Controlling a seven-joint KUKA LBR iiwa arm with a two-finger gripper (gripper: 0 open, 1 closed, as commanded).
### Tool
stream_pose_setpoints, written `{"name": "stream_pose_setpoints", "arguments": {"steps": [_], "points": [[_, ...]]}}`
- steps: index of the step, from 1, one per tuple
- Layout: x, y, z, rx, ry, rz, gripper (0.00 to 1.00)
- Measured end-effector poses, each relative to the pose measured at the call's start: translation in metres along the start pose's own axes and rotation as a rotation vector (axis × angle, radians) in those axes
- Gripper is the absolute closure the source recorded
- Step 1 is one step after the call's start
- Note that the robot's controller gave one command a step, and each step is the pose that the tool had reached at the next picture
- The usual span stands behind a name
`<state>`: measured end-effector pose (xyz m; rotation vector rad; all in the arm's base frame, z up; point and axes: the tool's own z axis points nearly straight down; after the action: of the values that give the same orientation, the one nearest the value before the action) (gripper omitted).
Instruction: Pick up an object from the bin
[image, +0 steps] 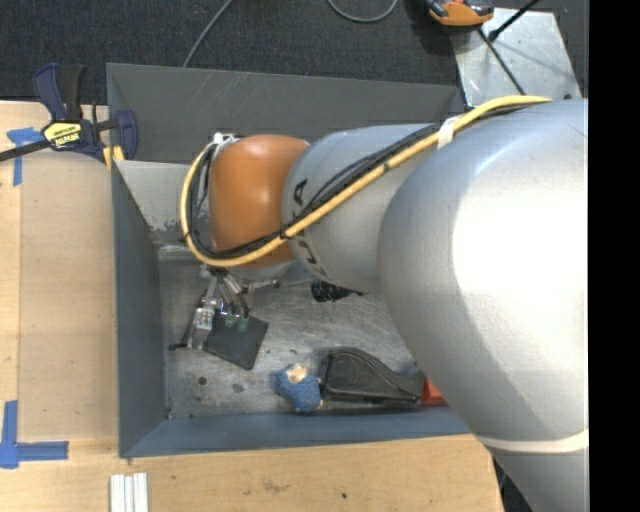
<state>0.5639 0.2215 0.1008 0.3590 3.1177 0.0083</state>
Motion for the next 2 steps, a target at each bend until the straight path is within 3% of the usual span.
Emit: {"name": "stream_pose_setpoints", "arguments": {"steps": [1, 2], "points": [[0.0012, -0.0336, 0.0264, -0.004, -0.004, 0.01, 0.0], [0.0002, -0.0317, 0.0242, 0.0, -0.002, 0.008, 0.0]]}}
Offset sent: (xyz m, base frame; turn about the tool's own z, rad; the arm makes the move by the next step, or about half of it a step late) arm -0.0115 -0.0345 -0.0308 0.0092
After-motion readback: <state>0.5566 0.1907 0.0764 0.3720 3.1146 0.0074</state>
